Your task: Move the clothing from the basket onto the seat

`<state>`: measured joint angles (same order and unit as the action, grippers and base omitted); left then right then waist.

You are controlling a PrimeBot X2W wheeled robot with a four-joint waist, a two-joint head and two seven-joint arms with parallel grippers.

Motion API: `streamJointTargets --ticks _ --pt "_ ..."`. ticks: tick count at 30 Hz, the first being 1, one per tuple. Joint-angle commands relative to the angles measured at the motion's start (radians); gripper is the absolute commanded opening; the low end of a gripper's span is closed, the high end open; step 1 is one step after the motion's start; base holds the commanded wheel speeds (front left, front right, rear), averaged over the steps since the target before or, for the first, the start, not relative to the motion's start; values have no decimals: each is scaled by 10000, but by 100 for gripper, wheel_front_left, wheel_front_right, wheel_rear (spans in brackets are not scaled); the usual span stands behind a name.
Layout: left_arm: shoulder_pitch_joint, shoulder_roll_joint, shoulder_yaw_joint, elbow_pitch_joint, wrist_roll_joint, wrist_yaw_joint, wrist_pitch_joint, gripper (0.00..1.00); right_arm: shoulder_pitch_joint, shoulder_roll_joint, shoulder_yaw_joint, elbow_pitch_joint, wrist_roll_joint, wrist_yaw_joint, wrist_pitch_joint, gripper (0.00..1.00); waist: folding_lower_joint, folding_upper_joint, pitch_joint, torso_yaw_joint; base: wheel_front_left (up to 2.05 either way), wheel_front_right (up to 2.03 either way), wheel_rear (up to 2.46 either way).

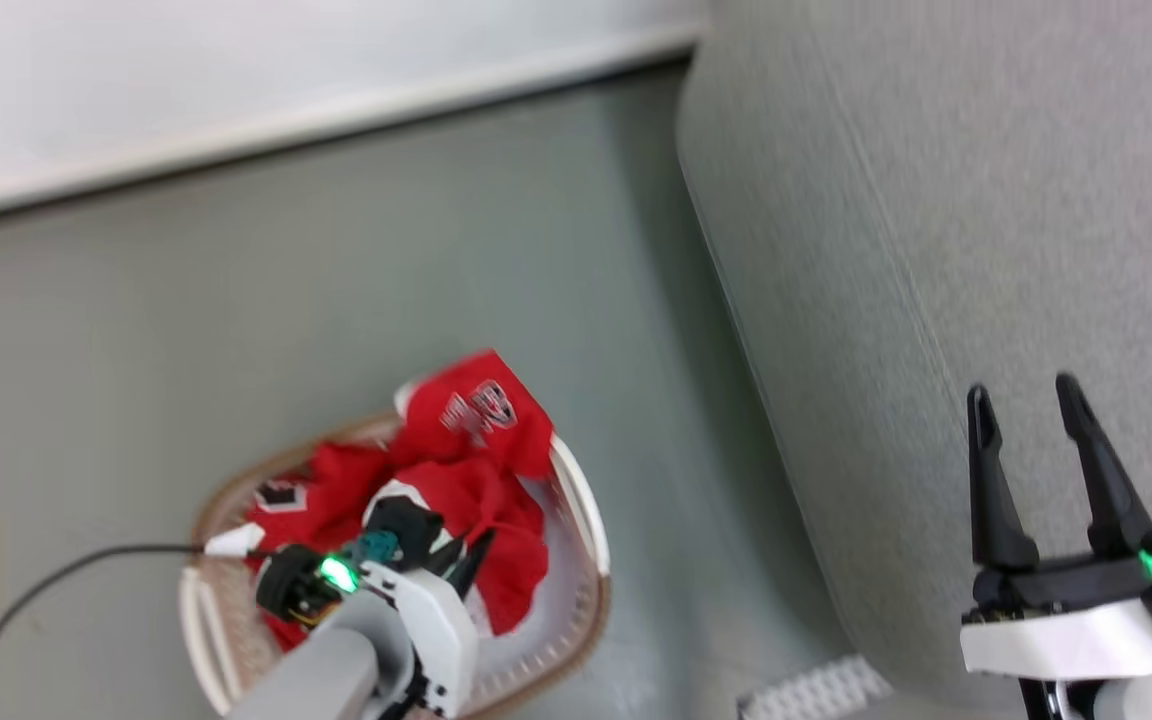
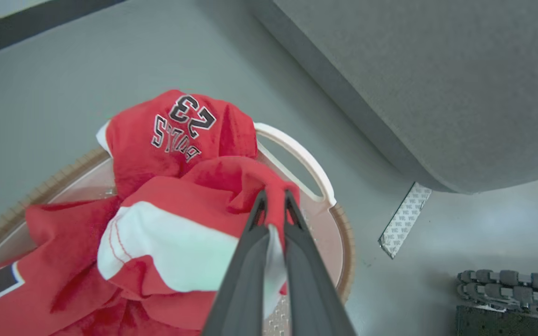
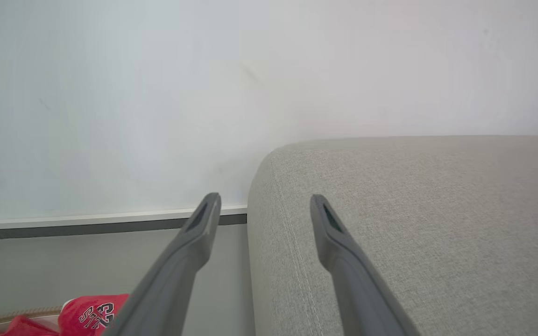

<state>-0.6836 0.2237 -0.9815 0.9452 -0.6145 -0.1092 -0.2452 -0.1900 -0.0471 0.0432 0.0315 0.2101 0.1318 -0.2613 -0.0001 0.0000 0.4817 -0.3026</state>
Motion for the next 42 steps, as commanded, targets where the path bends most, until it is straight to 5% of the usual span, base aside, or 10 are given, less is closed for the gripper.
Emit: streamJointTargets --ticks 1,17,33,42 --pt "272 -54 129 -166 -117 129 -93 0 215 -30 -61 62 -171 -21 -26 100 1 0 -1372 855 0 0 0" --pt "2432 -275 2039 -3812 163 1778 -192 0 1498 -29 -282 396 -1078 -21 -26 100 1 0 -4033 2543 0 0 0" --pt "3526 322 3114 -6027 629 2323 -195 0 1962 -28 434 708 -1370 -21 -25 100 1 0 -5174 2640 0 0 0" --pt "3290 744 3211 -7130 519 2259 84 0 1284 -594 2166 917 -939 -21 -25 100 1 0 -5229 2567 0 0 0"
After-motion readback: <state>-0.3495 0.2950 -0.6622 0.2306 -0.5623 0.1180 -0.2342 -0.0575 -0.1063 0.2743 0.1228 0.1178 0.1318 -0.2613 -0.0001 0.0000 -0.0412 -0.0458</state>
